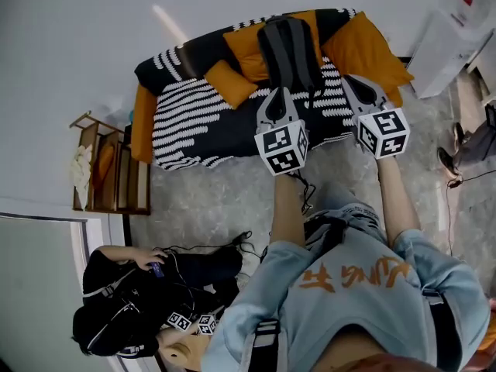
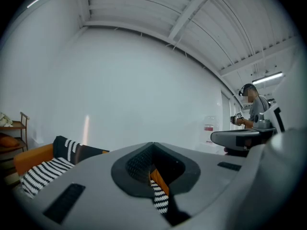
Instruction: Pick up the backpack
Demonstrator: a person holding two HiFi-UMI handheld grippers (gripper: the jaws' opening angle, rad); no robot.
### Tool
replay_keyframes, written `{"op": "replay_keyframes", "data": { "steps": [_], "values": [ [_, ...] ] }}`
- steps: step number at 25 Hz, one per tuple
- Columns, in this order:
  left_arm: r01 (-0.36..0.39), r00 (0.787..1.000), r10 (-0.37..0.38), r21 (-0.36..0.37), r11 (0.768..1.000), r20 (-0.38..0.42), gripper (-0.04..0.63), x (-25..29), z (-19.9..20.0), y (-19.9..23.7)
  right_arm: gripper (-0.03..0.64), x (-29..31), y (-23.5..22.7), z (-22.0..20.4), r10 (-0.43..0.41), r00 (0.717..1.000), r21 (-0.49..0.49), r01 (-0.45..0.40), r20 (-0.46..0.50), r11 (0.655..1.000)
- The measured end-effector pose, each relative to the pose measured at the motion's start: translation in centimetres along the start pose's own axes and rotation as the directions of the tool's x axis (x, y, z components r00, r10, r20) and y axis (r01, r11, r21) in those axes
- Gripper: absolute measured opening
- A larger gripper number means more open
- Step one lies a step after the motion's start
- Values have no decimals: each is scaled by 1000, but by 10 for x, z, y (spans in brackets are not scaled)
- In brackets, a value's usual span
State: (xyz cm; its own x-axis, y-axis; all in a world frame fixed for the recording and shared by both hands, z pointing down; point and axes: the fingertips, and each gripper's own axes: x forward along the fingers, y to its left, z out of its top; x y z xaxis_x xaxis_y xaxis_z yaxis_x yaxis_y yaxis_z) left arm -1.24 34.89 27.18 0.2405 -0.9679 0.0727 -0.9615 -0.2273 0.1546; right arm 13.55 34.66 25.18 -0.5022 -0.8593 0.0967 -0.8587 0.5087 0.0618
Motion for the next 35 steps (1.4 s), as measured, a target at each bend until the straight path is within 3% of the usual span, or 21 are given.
{"op": "replay_keyframes", "data": {
  "steps": [13, 18, 22, 28, 35],
  "values": [
    [-45, 999, 45, -11, 999, -2, 21, 104, 0, 66, 32, 137, -34, -17, 96, 995, 39, -97, 4, 995],
    [-23, 996, 23, -3, 1000, -90, 23, 162, -17, 79, 32, 209, -59, -23, 126, 992, 126, -124, -4, 984],
    [-39, 986, 32, -44, 998, -164, 23, 214, -37, 103, 32, 262, -68, -48, 169, 984, 159, -159, -50, 974],
    [-35, 976, 8, -116, 993, -220, 21, 303, -64, 109, 32, 326, -148, -76, 128, 981, 154, -105, -148, 983],
    [-51, 975, 26, -109, 993, -220, 23, 382, -58, 121, 32, 388, -200, -66, 117, 984, 101, -104, -136, 989]
  ]
}}
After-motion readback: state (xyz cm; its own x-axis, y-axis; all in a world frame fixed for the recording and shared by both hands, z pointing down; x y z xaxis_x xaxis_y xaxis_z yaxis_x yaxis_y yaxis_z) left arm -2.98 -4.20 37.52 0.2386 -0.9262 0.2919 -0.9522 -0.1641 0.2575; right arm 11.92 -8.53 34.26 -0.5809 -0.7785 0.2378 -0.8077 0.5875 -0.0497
